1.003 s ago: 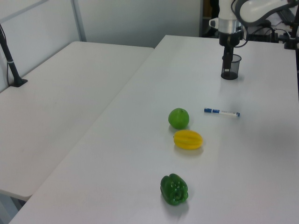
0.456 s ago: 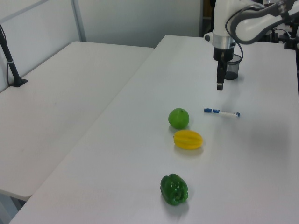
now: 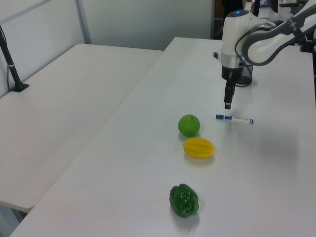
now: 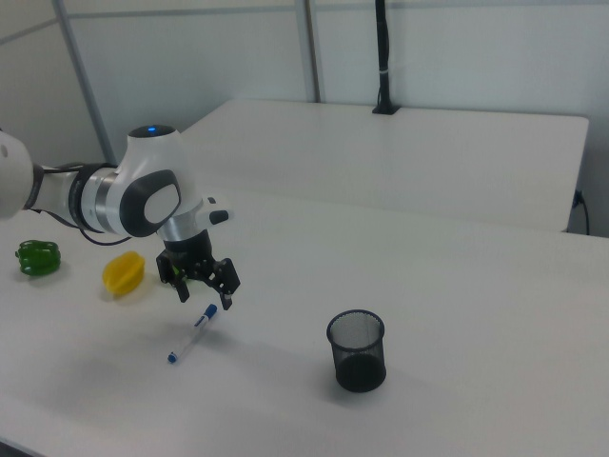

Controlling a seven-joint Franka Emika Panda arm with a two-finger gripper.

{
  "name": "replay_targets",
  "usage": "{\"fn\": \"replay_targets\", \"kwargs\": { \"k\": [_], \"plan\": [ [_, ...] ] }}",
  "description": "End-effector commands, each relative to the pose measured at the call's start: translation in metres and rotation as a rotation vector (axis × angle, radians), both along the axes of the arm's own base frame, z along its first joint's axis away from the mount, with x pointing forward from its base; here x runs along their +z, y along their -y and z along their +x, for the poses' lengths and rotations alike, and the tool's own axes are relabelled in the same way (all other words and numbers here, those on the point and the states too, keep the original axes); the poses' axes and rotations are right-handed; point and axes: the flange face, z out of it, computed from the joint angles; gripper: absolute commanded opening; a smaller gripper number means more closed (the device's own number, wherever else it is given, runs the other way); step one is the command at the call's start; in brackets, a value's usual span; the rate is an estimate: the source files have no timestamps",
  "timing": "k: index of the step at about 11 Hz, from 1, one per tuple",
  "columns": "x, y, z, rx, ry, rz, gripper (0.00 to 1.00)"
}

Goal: Place marker
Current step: 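Move the open gripper down over the white marker with blue cap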

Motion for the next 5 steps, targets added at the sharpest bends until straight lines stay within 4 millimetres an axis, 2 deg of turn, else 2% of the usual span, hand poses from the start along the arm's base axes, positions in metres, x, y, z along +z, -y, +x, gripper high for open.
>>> {"fn": "replay_targets", "kwargs": {
  "k": [1, 3, 5],
  "plan": [
    [-0.015, -0.012, 0.002, -0.019, 0.036, -0.026, 0.98],
    [-0.022, -0.023, 0.004, -0.027, 0.049, -0.032, 0.94],
    [-0.031, -0.033, 0.002, -0.007, 0.034, -0.031, 0.78]
  ]
}}
